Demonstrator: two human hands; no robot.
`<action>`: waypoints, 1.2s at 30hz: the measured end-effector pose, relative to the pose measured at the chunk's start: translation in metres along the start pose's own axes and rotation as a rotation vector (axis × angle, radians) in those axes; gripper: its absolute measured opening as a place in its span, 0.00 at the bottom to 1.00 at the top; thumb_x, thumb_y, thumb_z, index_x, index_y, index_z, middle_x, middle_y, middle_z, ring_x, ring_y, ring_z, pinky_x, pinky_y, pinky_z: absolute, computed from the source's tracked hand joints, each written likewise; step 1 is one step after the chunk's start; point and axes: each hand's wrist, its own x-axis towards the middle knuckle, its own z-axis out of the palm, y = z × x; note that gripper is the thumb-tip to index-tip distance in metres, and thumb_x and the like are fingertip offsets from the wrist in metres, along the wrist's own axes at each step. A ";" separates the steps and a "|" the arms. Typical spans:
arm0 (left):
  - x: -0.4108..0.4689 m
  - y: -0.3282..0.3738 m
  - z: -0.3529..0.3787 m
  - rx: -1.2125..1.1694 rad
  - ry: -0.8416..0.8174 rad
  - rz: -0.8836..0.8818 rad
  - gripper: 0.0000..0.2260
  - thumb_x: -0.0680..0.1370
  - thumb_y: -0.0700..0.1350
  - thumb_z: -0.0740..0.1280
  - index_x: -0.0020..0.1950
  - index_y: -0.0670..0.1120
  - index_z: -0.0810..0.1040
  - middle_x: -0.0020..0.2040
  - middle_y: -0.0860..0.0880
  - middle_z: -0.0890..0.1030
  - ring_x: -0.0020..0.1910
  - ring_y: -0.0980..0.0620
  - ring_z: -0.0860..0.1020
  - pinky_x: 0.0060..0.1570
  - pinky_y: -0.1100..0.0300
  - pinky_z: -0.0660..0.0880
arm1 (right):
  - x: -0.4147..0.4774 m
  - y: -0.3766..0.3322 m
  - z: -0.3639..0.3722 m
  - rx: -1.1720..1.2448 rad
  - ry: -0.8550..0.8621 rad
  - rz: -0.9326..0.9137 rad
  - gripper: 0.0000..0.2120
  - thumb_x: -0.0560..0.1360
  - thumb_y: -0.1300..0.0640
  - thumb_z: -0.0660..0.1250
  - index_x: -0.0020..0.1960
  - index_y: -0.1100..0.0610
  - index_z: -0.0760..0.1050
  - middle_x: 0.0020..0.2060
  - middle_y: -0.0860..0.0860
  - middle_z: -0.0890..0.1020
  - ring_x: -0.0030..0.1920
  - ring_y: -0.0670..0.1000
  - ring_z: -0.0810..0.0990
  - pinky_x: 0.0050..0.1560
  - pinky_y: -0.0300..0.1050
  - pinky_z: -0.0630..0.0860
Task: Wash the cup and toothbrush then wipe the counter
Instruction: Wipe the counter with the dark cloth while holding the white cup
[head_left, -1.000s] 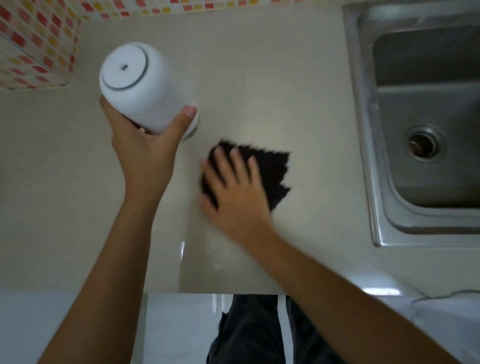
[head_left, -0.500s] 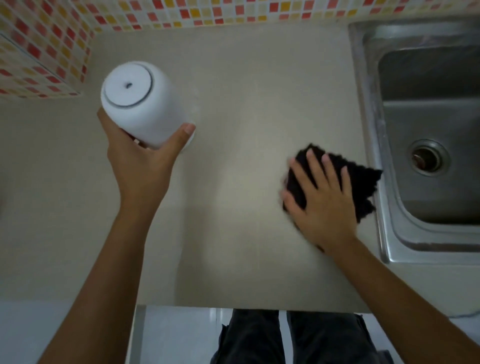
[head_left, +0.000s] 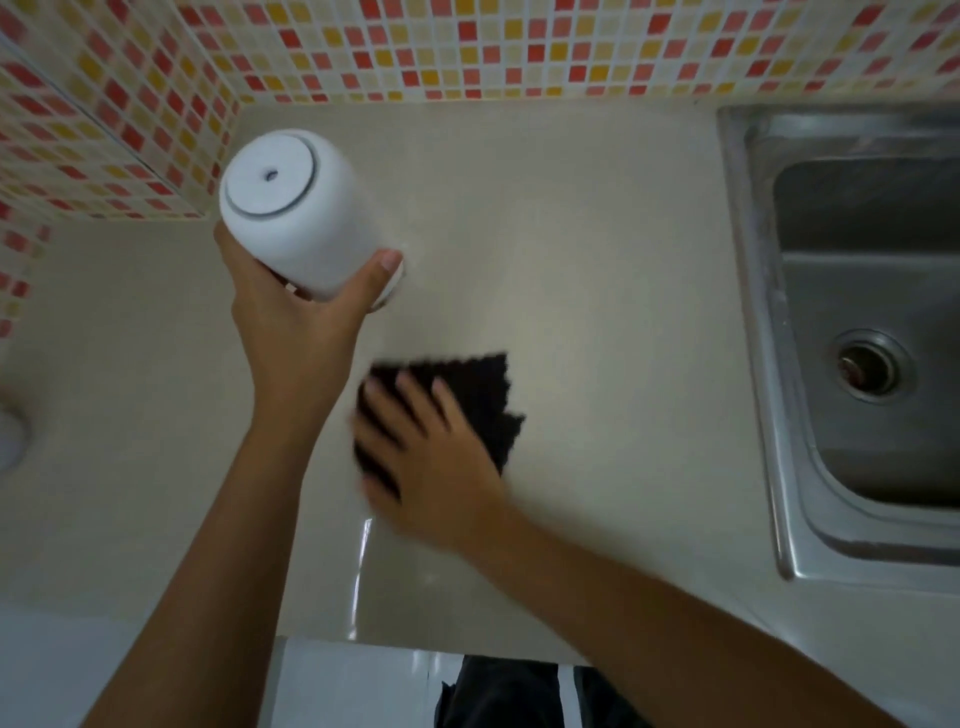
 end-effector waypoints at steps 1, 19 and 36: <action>0.001 0.000 0.003 -0.006 -0.008 -0.003 0.42 0.68 0.52 0.77 0.75 0.47 0.58 0.64 0.61 0.72 0.62 0.65 0.74 0.60 0.62 0.75 | -0.027 -0.003 0.002 -0.013 -0.038 -0.103 0.27 0.79 0.42 0.54 0.76 0.50 0.60 0.77 0.53 0.57 0.77 0.60 0.51 0.75 0.61 0.46; -0.028 -0.022 0.078 -0.035 -0.179 -0.145 0.44 0.63 0.55 0.80 0.73 0.51 0.61 0.66 0.56 0.73 0.63 0.61 0.74 0.63 0.56 0.75 | 0.032 0.211 -0.060 -0.093 0.050 0.461 0.29 0.79 0.36 0.43 0.78 0.44 0.50 0.78 0.49 0.52 0.78 0.53 0.48 0.76 0.56 0.44; -0.065 -0.022 0.093 -0.061 -0.377 -0.171 0.43 0.62 0.52 0.81 0.71 0.56 0.61 0.65 0.64 0.70 0.66 0.66 0.69 0.66 0.64 0.69 | -0.113 0.121 -0.044 0.067 0.073 0.492 0.25 0.82 0.44 0.42 0.78 0.47 0.50 0.78 0.47 0.53 0.78 0.49 0.46 0.76 0.56 0.46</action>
